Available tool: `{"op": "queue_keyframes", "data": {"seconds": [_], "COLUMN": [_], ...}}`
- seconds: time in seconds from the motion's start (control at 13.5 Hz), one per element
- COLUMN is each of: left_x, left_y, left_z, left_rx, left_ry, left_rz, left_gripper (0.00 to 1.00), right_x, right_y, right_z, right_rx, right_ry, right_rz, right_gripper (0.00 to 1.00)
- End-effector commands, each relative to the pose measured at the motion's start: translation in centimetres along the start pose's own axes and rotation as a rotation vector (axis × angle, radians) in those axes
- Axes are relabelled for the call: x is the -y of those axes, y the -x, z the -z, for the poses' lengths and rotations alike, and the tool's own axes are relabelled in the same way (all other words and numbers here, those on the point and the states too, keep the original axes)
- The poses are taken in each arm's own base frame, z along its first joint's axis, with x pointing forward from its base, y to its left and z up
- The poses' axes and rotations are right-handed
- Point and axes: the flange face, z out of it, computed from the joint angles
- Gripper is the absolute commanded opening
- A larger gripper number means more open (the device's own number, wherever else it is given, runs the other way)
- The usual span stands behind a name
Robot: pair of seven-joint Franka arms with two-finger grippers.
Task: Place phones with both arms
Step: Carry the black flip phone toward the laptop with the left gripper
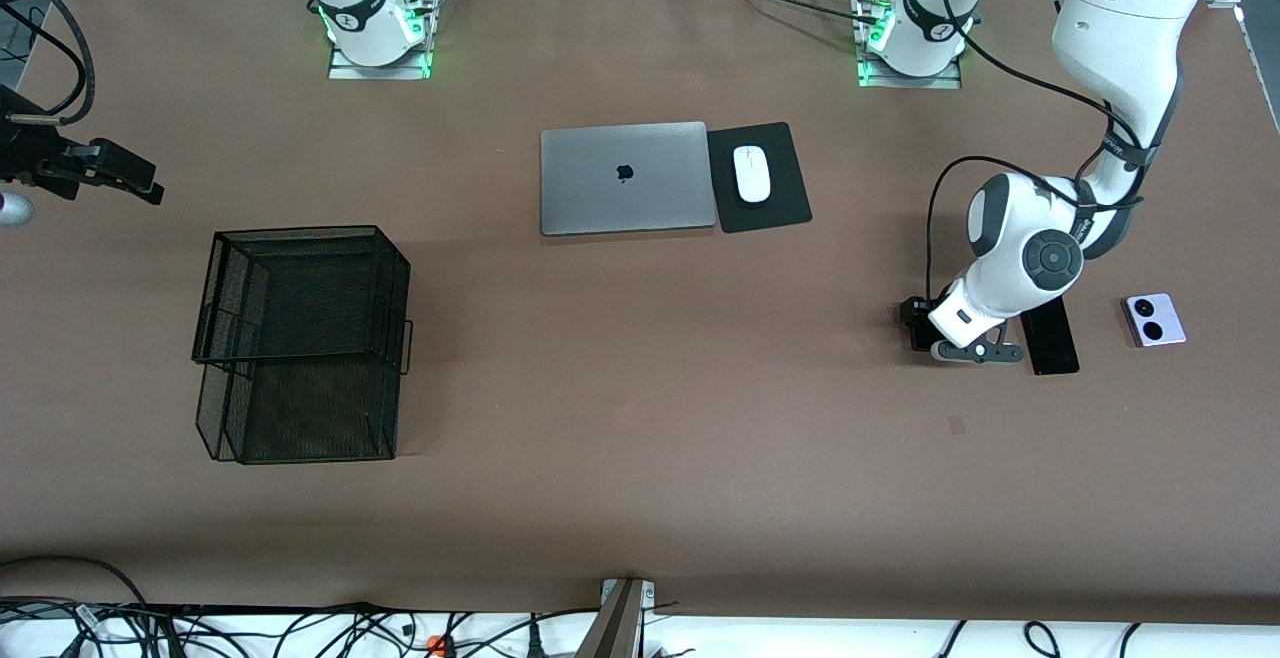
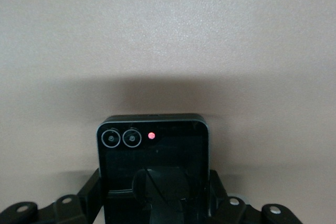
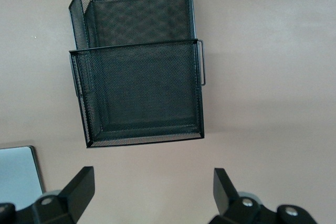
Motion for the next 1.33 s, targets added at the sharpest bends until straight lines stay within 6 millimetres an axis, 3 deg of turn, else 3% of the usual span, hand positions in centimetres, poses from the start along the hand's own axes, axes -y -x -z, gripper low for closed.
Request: {"op": "queue_keyframes", "data": {"seconds": [0.0,0.22,0.44,0.59,0.81,0.96,1.26], "left_x": [0.4,0.6,0.2,-1.7,-8.4,-14.2,-23.6], "left_y": [-1.2,-3.1,-5.1,-6.1,-6.6,-5.7,-4.0], "left_z": [2.6,7.4,13.5,17.5,21.8,22.5,23.0], "left_rx": [0.023,0.078,0.116,0.125,0.087,0.078,0.058], "left_ry": [0.002,-0.008,-0.01,-0.007,0.027,0.046,0.042], "left_rz": [0.006,0.008,0.001,-0.013,-0.11,-0.184,-0.114], "left_gripper": [0.32,0.32,0.33,0.33,0.33,0.32,0.32], "right_x": [0.0,0.0,0.0,0.0,0.0,0.0,0.0], "right_y": [0.3,0.3,0.3,0.3,0.3,0.3,0.2], "right_z": [0.1,0.1,0.1,0.1,0.1,0.1,0.0], "right_rx": [0.006,0.004,0.006,0.006,0.006,0.006,0.007], "right_ry": [0.001,0.001,0.001,0.001,0.001,0.001,0.001], "right_rz": [-0.001,-0.001,-0.001,-0.001,-0.001,-0.001,-0.001], "right_gripper": [1.0,1.0,1.0,1.0,1.0,1.0,1.0]}}
